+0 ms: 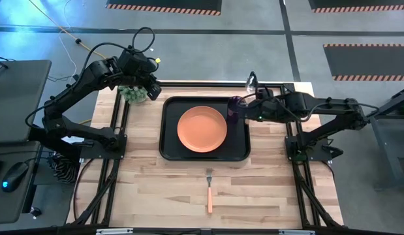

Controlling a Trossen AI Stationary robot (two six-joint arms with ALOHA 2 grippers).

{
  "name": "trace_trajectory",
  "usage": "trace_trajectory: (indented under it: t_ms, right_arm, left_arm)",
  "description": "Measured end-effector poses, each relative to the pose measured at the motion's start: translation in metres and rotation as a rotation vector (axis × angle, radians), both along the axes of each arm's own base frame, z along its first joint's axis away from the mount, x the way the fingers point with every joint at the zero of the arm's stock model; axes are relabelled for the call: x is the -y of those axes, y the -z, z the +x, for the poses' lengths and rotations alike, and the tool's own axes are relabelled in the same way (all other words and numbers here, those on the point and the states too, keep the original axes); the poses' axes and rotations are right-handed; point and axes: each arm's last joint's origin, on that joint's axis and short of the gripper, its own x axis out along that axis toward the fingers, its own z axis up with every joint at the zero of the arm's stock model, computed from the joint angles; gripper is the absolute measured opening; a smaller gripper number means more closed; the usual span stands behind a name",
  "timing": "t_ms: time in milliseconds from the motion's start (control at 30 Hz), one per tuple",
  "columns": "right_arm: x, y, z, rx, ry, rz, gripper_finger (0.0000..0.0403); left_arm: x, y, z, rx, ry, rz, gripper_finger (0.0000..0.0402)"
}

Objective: Pick and place plate/cup/fork/spoon on tray
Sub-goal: Put the yellow spoon to the left side of the orange plate on the black serving tray

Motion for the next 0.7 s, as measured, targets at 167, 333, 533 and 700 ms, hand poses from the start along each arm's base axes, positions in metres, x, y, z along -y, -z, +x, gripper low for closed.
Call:
trace_trajectory:
  t_ms: [167, 333, 533, 700]
  right_arm:
    - [-0.008, -0.001, 0.015, 0.072, -0.059, -0.007, 0.0028]
    - [-0.02, 0.004, 0.029, 0.101, -0.109, 0.005, 0.0028]
    - [-0.038, 0.009, 0.042, 0.15, -0.165, 0.055, 0.0028]
    - [-0.05, 0.01, 0.045, 0.175, -0.194, 0.075, 0.0028]
  left_arm:
    - [0.0, 0.0, 0.0, -0.001, -0.001, 0.001, 0.0115]
    - [0.0, 0.0, 0.0, -0.001, -0.001, 0.002, 0.0115]
    - [0.0, 0.0, 0.0, -0.001, -0.002, 0.003, 0.0115]
    - [0.0, 0.0, 0.0, -0.005, -0.008, 0.009, 0.0115]
